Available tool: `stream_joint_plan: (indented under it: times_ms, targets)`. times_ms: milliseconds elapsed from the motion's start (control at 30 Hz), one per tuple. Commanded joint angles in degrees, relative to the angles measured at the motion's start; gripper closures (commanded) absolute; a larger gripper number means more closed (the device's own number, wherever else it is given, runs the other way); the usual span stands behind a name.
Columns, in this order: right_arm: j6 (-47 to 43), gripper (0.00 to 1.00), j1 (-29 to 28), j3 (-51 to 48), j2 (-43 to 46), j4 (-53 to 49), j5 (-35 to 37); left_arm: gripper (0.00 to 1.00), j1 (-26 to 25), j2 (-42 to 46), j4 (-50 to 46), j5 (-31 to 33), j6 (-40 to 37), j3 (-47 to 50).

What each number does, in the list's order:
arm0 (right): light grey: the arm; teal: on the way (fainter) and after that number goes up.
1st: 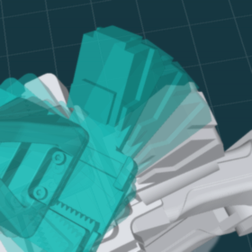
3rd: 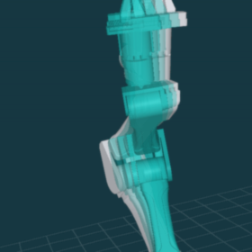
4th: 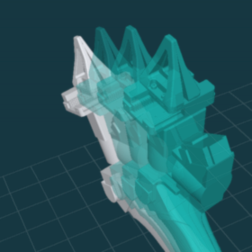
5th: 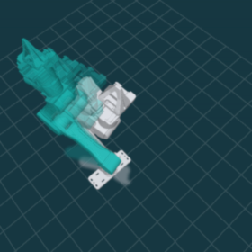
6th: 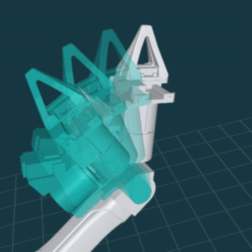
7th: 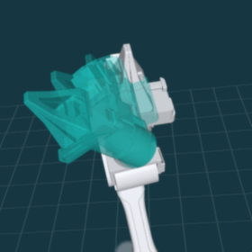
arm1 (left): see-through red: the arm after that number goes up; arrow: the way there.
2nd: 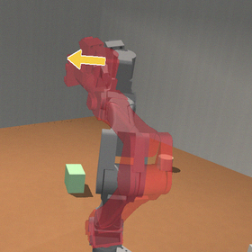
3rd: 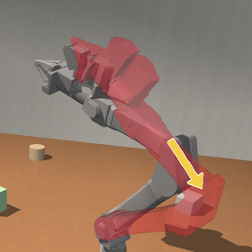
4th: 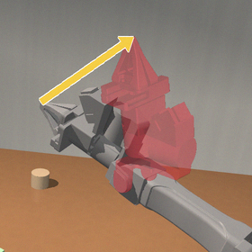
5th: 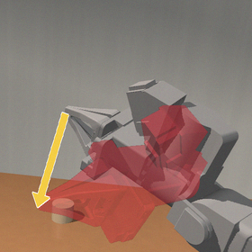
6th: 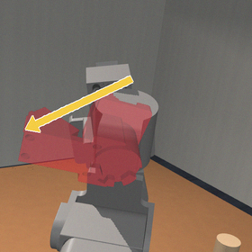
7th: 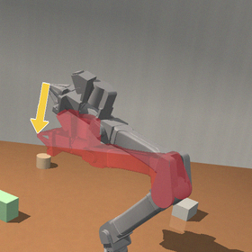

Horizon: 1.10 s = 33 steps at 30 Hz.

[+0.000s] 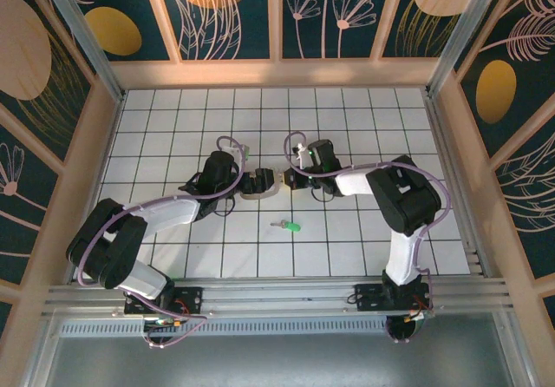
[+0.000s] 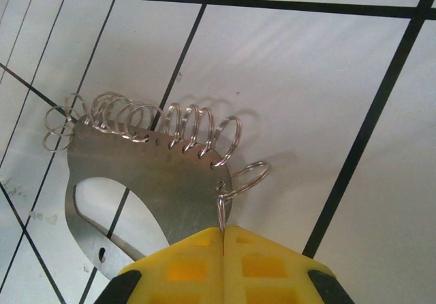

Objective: Put the keys on the keyring

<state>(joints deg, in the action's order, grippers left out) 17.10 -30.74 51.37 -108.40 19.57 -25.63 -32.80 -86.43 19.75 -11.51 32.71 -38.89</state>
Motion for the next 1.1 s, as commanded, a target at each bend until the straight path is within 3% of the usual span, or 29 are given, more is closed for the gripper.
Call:
stream_joint_plan:
  times_ms: [0, 533, 800, 1067]
  targets:
    - [-0.5, 1.00, -0.3, -2.3, 5.7, 4.9, -1.0, 0.01, -0.2, 0.9, 0.8, 0.5, 0.4, -0.1]
    - [-6.4, 1.00, -0.3, 1.1, 19.1, 2.3, -1.0, 0.01, 0.1, 2.9, -10.9, 6.4, -6.2, -17.4]
    - [-8.0, 1.00, 3.0, 0.2, 24.7, 5.8, -3.1, 0.02, 2.8, 0.5, -11.9, 0.1, -7.1, -25.7]
    - [-10.9, 1.00, 5.6, -2.8, 29.2, 12.3, -5.5, 0.06, 5.5, 0.2, -10.6, -6.4, -7.1, -27.7]
